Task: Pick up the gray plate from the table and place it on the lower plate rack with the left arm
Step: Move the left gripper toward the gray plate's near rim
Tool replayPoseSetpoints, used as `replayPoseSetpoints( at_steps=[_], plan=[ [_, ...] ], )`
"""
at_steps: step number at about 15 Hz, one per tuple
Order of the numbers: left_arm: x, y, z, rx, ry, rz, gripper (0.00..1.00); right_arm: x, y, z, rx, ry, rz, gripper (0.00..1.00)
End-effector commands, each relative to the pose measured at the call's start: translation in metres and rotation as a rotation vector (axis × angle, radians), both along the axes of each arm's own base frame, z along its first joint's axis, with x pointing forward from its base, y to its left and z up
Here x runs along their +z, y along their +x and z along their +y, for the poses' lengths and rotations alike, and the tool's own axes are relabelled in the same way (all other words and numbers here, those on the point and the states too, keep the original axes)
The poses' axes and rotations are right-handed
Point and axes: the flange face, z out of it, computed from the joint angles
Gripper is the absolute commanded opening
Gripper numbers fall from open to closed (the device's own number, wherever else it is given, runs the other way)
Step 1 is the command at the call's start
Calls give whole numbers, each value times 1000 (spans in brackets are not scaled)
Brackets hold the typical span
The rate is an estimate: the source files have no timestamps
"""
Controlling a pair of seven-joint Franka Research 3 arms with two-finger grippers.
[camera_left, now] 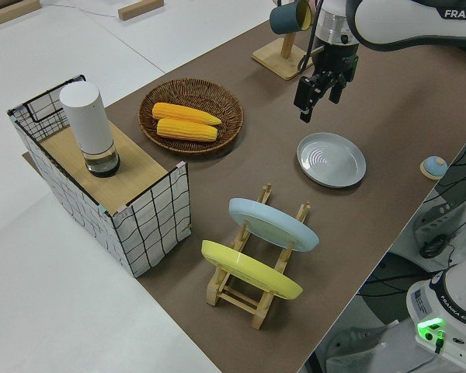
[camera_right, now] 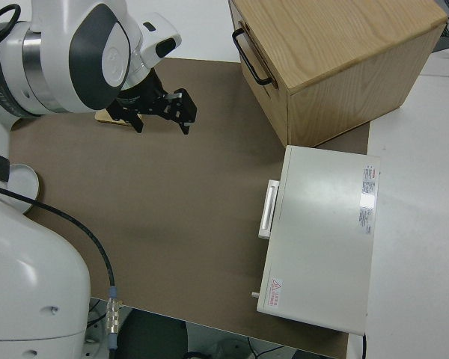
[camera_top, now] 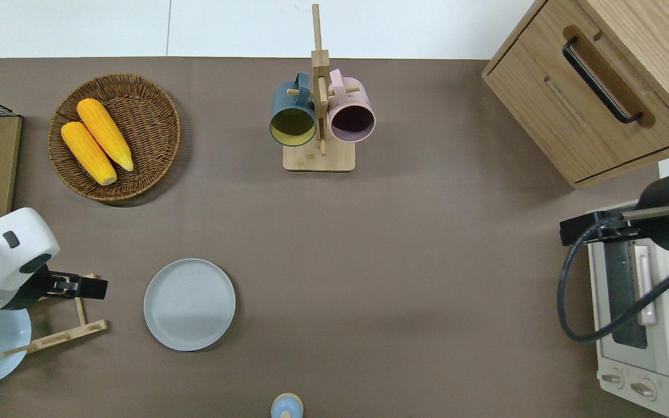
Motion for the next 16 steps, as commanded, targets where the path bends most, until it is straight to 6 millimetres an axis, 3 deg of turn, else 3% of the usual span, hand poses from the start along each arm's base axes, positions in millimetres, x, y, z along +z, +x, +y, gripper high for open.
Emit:
replayPoseSetpoints(
  at_steps=[1, 11, 16],
  plan=[
    [-4, 1, -3, 12, 10, 9, 993, 3, -3, 1, 0, 6, 7, 990],
    [-12, -4, 4, 21, -6, 27, 989, 3, -3, 1, 2, 6, 7, 987],
    [-45, -16, 7, 32, -6, 53, 991, 3, -3, 1, 0, 6, 7, 990]
  ],
)
